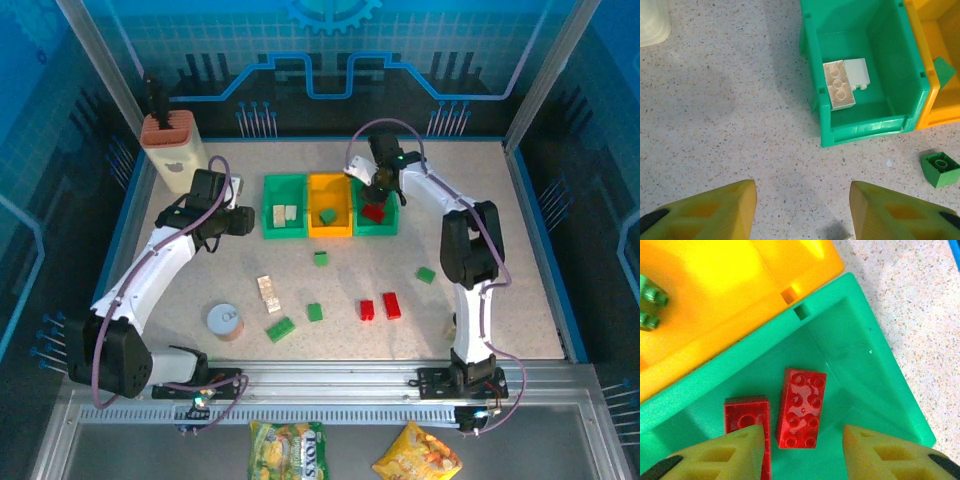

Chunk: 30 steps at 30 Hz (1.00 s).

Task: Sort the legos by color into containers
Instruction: Place the lego in the container, then pick up the lego from the middle-right of the table.

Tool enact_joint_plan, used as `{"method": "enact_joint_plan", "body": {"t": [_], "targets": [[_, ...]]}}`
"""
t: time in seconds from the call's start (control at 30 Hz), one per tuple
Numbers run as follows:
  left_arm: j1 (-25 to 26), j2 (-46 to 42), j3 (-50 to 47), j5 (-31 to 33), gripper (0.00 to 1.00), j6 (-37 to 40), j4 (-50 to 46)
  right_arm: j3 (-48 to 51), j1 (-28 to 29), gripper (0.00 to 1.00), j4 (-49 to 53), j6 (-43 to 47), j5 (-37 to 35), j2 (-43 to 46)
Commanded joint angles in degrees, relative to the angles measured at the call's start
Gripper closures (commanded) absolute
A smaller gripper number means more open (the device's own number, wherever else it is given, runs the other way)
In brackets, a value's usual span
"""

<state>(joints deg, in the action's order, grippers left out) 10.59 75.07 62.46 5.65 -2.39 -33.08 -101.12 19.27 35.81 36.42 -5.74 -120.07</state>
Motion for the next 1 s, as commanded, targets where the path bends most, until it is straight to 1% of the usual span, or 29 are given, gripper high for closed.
{"method": "enact_joint_plan", "body": {"t": [0.0,0.13,0.3,0.5,0.57,0.73,0.87,0.97], "targets": [[-0.7,0.6,0.6,-1.4,0.47,1.0,-0.2,1.8,-0.4,0.54,3.8,-2.5,4.0,4.4],[-0.7,0.4,0.6,-1.4,0.47,1.0,-0.2,3.8,-0.3,0.54,5.8,-6.0,5.7,7.4],[-0.7,0.3,0.6,-1.2,0.47,1.0,-0.3,9.6,-0.1,0.58,4.1,-15.1,8.3,12.4],[-0.7,0.3,0.6,-1.2,0.47,1.1,-0.3,16.6,1.0,0.6,4.9,-29.4,6.2,17.5],[-0.7,0.2,0.6,-1.0,0.47,1.1,-0.3,18.2,1.3,0.6,6.8,-35.5,6.0,18.5],[-0.7,0.8,0.6,-0.7,0.47,1.3,-0.3,21.3,2.3,0.61,12.4,-45.7,5.7,19.7],[-0.7,1.1,0.6,-0.8,0.47,1.3,-0.2,25.9,3.5,0.6,14.7,-48.5,5.0,21.4],[-0.7,1.5,0.6,-0.6,0.47,1.3,-0.3,29.6,3.4,0.6,15.2,-49.4,3.7,22.3]]}}
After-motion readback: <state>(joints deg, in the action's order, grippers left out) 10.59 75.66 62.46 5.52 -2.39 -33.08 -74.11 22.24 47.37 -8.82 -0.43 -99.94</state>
